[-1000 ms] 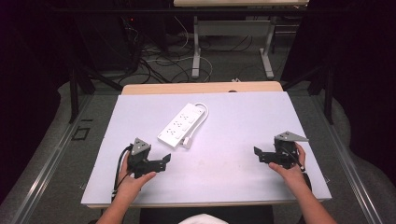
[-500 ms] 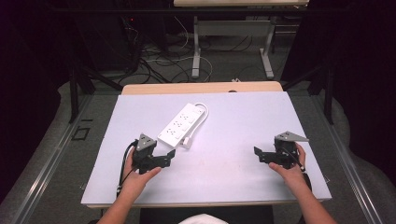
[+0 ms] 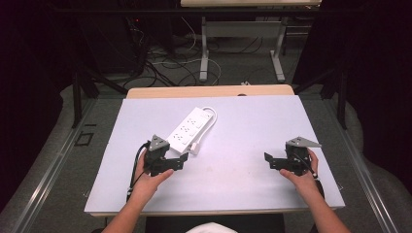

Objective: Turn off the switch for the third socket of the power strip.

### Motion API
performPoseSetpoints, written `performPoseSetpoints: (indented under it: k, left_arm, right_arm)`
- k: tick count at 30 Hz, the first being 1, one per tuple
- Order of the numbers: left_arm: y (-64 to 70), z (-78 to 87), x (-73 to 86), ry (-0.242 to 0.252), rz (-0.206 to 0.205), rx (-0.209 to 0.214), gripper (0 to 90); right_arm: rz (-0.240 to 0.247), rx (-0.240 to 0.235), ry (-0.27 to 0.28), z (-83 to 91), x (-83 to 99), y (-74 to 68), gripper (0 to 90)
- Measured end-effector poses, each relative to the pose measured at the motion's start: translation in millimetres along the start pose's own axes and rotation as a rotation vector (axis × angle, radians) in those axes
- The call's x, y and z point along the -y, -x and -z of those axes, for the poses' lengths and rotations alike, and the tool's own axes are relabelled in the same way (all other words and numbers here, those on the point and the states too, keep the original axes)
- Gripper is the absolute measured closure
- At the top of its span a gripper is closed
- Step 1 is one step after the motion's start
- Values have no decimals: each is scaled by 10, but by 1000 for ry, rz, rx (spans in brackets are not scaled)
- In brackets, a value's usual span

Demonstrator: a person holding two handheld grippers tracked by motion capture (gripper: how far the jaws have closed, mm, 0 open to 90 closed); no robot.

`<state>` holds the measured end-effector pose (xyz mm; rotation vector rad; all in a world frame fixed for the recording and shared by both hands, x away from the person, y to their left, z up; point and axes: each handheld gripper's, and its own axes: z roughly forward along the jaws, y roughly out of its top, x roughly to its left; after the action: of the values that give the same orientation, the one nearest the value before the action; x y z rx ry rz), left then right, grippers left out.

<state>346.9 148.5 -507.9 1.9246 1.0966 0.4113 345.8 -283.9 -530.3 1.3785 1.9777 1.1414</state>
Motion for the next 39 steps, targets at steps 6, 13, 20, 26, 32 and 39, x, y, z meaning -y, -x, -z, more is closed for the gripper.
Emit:
performPoseSetpoints:
  k: [6, 13, 20, 26, 32, 39]
  left_arm:
    - [-2, -29, -67, -9, -6, -2, 187]
    - [-19, -75, -145, -3, 29, -13, 197]
    - [-42, -103, -245, -11, 35, -9, 224]
    - [-30, -132, -328, -5, 44, -10, 266]
    - [-28, -162, -414, -13, 40, 1, 294]
    - [-42, -209, -503, -31, 53, 12, 340]
  right_arm:
    - [-3, 9, 8, -6, 2, -3, 64]
    - [-3, 6, 5, -7, 4, -3, 65]
    - [0, 0, -2, -5, 5, 7, 64]
    - [-1, 2, -5, -3, 5, 8, 65]
    - [-4, -2, -4, -9, 7, 10, 65]
    - [-7, 6, -1, -16, 11, 8, 65]
